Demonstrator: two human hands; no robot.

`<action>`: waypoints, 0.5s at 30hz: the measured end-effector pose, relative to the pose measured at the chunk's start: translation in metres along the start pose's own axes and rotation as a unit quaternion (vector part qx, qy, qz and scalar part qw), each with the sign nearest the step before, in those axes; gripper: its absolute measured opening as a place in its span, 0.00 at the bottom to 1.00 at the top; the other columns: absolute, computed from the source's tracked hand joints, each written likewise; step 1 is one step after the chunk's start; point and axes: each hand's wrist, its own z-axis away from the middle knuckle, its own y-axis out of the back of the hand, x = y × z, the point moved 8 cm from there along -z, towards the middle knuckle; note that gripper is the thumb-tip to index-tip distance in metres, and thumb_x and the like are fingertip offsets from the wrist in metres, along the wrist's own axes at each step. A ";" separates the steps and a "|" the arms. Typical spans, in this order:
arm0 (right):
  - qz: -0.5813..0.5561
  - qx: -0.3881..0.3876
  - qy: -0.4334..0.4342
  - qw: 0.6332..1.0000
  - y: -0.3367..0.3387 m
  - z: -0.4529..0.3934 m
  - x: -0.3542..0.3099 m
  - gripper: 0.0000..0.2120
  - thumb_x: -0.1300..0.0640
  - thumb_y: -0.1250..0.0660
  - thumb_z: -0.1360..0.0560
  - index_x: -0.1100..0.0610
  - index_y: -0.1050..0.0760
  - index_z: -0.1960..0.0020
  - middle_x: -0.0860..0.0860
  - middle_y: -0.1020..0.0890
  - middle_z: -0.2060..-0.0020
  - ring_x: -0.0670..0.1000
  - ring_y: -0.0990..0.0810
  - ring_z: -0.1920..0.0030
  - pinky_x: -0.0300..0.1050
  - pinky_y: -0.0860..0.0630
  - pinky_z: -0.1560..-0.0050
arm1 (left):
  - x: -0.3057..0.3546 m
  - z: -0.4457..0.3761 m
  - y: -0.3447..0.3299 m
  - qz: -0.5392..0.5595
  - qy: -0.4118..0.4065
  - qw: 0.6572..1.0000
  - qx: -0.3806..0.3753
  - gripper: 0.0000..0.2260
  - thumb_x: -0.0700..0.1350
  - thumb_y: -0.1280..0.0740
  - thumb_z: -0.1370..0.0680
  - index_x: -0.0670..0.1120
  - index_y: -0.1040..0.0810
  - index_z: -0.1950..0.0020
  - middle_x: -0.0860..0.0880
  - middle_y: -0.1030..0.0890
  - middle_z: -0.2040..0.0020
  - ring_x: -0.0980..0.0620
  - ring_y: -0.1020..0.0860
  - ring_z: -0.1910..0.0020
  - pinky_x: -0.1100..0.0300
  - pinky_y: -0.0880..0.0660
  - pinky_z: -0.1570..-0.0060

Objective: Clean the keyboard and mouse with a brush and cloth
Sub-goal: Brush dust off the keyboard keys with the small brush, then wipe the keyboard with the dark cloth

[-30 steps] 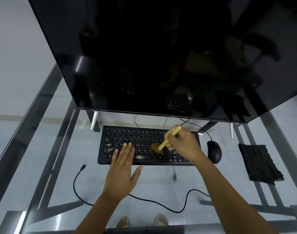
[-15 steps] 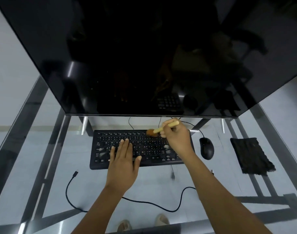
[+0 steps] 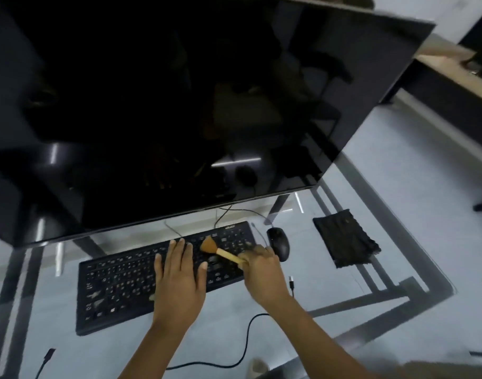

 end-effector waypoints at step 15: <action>-0.005 0.022 -0.217 0.976 0.028 -0.011 0.199 0.09 0.55 0.37 0.22 0.57 0.25 0.44 0.53 0.23 0.51 0.52 0.23 0.56 0.47 0.23 0.52 | 0.212 -0.062 -0.100 -0.001 -0.168 0.980 -0.110 0.30 0.58 0.55 0.21 0.41 0.34 0.27 0.44 0.34 0.26 0.46 0.40 0.25 0.46 0.47 0.28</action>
